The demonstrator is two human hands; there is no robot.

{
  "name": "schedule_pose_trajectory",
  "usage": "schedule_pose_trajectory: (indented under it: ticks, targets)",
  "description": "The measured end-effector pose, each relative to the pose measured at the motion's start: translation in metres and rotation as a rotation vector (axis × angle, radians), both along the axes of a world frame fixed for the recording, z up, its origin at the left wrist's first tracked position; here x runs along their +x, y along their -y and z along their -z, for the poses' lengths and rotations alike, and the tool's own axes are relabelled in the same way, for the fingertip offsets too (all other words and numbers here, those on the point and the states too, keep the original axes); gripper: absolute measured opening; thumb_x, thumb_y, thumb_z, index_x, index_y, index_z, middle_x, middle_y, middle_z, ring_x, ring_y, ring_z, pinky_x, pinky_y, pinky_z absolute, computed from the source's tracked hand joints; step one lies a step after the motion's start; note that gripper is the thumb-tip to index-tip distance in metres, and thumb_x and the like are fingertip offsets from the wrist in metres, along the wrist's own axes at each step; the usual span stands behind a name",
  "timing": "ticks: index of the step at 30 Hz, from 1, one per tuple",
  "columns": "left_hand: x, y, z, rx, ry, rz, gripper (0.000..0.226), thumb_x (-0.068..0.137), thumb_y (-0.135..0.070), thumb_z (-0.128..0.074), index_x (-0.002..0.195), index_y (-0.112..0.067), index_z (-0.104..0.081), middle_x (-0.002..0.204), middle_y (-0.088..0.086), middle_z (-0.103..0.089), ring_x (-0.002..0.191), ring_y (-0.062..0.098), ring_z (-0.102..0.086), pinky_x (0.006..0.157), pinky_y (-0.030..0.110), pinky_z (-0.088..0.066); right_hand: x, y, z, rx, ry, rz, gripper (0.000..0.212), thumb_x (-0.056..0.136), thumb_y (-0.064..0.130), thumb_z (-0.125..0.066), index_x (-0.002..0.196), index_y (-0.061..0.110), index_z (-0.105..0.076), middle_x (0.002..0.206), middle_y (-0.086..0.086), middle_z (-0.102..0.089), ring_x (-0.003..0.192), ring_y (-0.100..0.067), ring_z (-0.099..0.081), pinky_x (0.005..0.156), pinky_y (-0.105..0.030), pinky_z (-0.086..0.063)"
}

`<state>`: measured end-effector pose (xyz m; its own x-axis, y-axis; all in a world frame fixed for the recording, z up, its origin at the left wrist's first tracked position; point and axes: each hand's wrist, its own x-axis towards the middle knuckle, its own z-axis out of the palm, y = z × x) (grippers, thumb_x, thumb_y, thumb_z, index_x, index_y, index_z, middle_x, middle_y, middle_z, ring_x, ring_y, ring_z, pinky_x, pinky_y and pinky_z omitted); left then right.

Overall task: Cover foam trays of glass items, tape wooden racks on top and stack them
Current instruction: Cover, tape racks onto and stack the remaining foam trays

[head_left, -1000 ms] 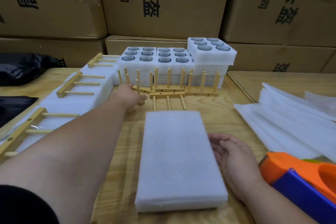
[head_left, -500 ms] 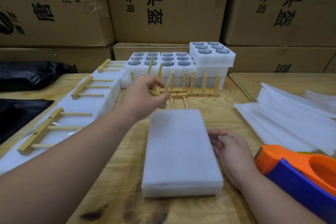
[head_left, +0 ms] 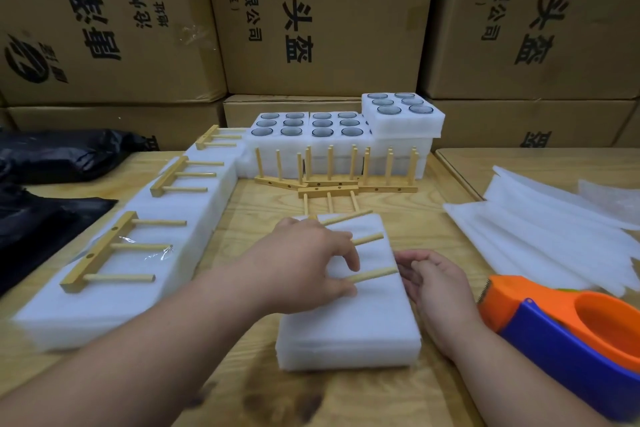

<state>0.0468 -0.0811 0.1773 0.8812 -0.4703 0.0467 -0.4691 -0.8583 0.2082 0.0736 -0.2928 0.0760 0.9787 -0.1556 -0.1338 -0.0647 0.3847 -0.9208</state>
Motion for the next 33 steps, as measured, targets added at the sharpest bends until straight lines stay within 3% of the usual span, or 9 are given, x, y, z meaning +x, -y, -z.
schedule_pose_trajectory:
  ticks: [6,12,17,21,23,25,27,30,33]
  targets:
    - [-0.003,-0.002,0.016,-0.025,0.056,0.027,0.042,0.086,-0.066,-0.062,0.121,-0.043,-0.062,0.153,-0.021,-0.043,0.143,0.004,-0.030,0.118,0.039,-0.023,-0.002,-0.001,-0.001,-0.016,0.001,0.016,0.030,0.095,-0.008,-0.035,0.099,-0.003,-0.064,0.095,-0.016,-0.078,0.091,-0.025,-0.076,0.065,-0.025,-0.060]
    - [-0.008,-0.013,0.030,-0.133,0.056,-0.009,0.073,0.075,-0.078,-0.055,0.140,-0.048,-0.039,0.160,-0.019,-0.025,0.149,0.002,-0.011,0.123,0.035,-0.017,-0.002,-0.001,-0.002,-0.049,-0.004,0.009,0.027,0.096,-0.006,-0.039,0.101,-0.002,-0.066,0.095,-0.013,-0.078,0.090,-0.023,-0.076,0.065,-0.024,-0.060]
    - [-0.011,-0.014,0.037,-0.150,0.085,-0.008,0.072,0.081,-0.073,-0.059,0.144,-0.044,-0.039,0.150,-0.026,-0.035,0.151,0.002,-0.007,0.123,0.037,-0.020,-0.002,-0.001,-0.001,-0.069,-0.008,0.008,0.026,0.097,-0.005,-0.042,0.101,-0.002,-0.067,0.095,-0.014,-0.078,0.089,-0.023,-0.076,0.064,-0.024,-0.059]
    - [-0.013,-0.015,0.040,-0.173,0.113,-0.014,0.080,0.079,-0.077,-0.055,0.149,-0.046,-0.033,0.158,-0.024,-0.025,0.151,-0.001,-0.005,0.124,0.034,-0.018,0.000,0.001,0.002,-0.088,-0.016,0.005,0.026,0.097,-0.003,-0.042,0.102,-0.001,-0.068,0.096,-0.013,-0.078,0.091,-0.024,-0.076,0.073,-0.032,-0.058]
    - [-0.016,-0.020,0.044,-0.345,0.131,-0.053,0.082,0.078,-0.080,-0.048,0.150,-0.048,-0.031,0.161,-0.027,-0.018,0.150,-0.007,-0.004,0.122,0.023,-0.013,0.001,0.001,0.004,-0.081,-0.022,0.006,0.026,0.097,-0.003,-0.043,0.101,0.000,-0.068,0.097,-0.014,-0.078,0.092,-0.025,-0.076,0.077,-0.037,-0.057]
    - [-0.019,-0.032,0.055,-0.609,0.178,-0.166,0.069,0.084,-0.076,-0.043,0.146,-0.047,-0.040,0.154,-0.032,-0.029,0.144,-0.016,-0.016,0.115,0.011,-0.015,0.002,0.001,0.005,-0.086,-0.025,0.007,0.027,0.097,-0.003,-0.043,0.100,0.001,-0.070,0.097,-0.013,-0.078,0.092,-0.025,-0.076,0.077,-0.037,-0.057]
    - [-0.020,-0.049,0.075,-0.783,0.174,-0.363,0.054,0.094,-0.066,-0.039,0.142,-0.044,-0.047,0.145,-0.031,-0.042,0.136,-0.016,-0.032,0.108,0.012,-0.025,0.002,0.001,0.005,-0.100,-0.020,0.014,0.029,0.096,-0.003,-0.043,0.099,0.002,-0.071,0.097,-0.013,-0.078,0.091,-0.023,-0.076,0.075,-0.034,-0.057]
    - [-0.019,-0.066,0.102,-0.638,0.043,-0.588,0.042,0.105,-0.036,-0.047,0.146,-0.033,-0.050,0.150,-0.012,-0.050,0.139,0.008,-0.043,0.112,0.027,-0.032,0.001,0.000,0.004,-0.102,-0.025,0.020,0.029,0.096,-0.004,-0.042,0.099,0.001,-0.071,0.096,-0.014,-0.078,0.092,-0.024,-0.076,0.076,-0.035,-0.057]
    - [-0.015,-0.061,0.112,-0.344,0.038,-0.521,0.041,0.104,-0.034,-0.045,0.145,-0.035,-0.050,0.150,-0.016,-0.048,0.140,0.010,-0.043,0.117,0.038,-0.032,0.001,0.000,0.004,-0.121,-0.028,0.029,0.029,0.095,-0.003,-0.043,0.099,0.002,-0.071,0.095,-0.013,-0.078,0.091,-0.024,-0.076,0.078,-0.037,-0.058]
